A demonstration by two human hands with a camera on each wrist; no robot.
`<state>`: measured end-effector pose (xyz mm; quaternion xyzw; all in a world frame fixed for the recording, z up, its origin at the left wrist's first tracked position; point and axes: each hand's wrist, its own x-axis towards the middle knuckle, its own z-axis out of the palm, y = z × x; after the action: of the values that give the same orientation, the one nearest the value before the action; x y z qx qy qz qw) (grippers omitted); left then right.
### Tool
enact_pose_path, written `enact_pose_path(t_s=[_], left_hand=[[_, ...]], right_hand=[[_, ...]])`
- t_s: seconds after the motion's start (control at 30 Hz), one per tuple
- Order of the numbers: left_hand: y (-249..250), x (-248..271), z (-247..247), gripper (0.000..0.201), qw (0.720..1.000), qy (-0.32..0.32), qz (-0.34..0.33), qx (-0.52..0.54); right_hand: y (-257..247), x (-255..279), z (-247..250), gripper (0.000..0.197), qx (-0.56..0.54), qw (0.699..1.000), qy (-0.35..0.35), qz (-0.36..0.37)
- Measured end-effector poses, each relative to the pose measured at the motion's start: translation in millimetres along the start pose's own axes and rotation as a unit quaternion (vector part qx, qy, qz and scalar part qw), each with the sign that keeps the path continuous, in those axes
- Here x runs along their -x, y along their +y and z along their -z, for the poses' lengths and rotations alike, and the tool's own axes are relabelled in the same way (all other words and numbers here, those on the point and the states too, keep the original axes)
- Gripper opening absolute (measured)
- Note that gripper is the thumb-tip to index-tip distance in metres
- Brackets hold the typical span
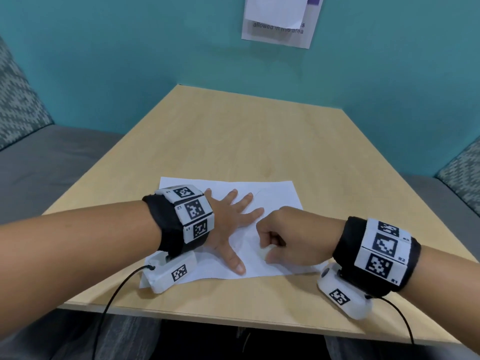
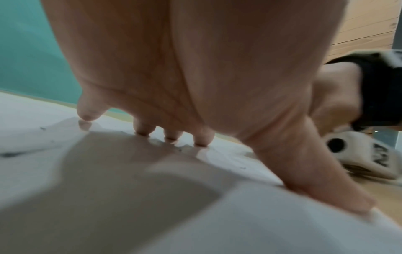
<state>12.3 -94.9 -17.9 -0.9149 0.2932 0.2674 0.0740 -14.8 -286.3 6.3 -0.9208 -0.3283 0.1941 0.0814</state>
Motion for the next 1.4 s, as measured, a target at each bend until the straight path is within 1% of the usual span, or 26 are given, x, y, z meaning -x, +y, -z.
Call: enact_pose_path(t_s=[0.07, 0.2, 0.27, 0.4, 0.47, 0.53, 0.57, 0.63, 0.73, 0.8, 0.97, 1.13, 1.17, 1.27, 1.3, 1.4], left_hand=[[-1, 0, 0, 0.131, 1.000, 0.005, -0.007, 0.003], [-3, 4, 2, 0.132, 1.000, 0.000, -0.014, 0.007], [-3, 10, 4, 0.132, 1.000, -0.017, -0.024, 0.004], [-3, 28, 4, 0.129, 0.998, -0.057, -0.038, -0.009], [-4, 39, 3, 0.125, 0.997, -0.070, -0.038, -0.012], [-4, 48, 4, 0.119, 0.997, -0.069, -0.033, -0.006], [-4, 50, 5, 0.116, 0.998, -0.059, -0.029, -0.002], [-5, 48, 9, 0.112, 1.000, -0.019, -0.023, 0.002], [-5, 30, 19, 0.110, 0.999, 0.044, 0.003, 0.006], [-4, 17, 23, 0.108, 0.998, 0.064, 0.013, 0.006], [-8, -4, 12, 0.100, 0.998, 0.066, 0.016, 0.001], [-13, -9, 3, 0.093, 0.997, 0.064, 0.030, -0.011], [-14, -9, 2, 0.094, 0.998, 0.059, 0.037, -0.013], [-16, -13, -2, 0.098, 0.997, 0.048, 0.049, -0.018], [-16, -13, -2, 0.099, 0.997, 0.048, 0.053, -0.018], [-16, -13, -2, 0.095, 0.997, 0.048, 0.053, -0.011]], right_hand=[[-9, 4, -7, 0.008, -0.017, 1.000, -0.017, 0.019], [-5, 7, 1, 0.010, -0.030, 1.000, 0.004, 0.006], [2, 10, 8, 0.011, -0.031, 0.999, 0.036, 0.000], [25, 17, 24, 0.008, -0.042, 0.990, 0.130, -0.037], [36, 17, 26, 0.007, -0.044, 0.985, 0.156, -0.056], [42, 11, 25, 0.005, -0.041, 0.983, 0.163, -0.066], [43, 6, 23, 0.006, -0.038, 0.984, 0.162, -0.070], [42, -6, 23, 0.006, -0.034, 0.985, 0.153, -0.077], [35, -27, 24, 0.007, -0.023, 0.988, 0.133, -0.076], [30, -39, 25, 0.008, -0.009, 0.990, 0.123, -0.071], [27, -52, 29, 0.013, 0.007, 0.992, 0.088, -0.089], [5, -48, 13, 0.012, -0.008, 0.999, 0.045, -0.024], [5, -49, 14, 0.011, -0.001, 0.999, 0.045, -0.028], [16, -54, 26, 0.010, 0.015, 0.995, 0.073, -0.072], [15, -55, 26, 0.011, 0.015, 0.994, 0.075, -0.072], [0, -52, 15, 0.010, 0.006, 0.999, 0.041, -0.021]])
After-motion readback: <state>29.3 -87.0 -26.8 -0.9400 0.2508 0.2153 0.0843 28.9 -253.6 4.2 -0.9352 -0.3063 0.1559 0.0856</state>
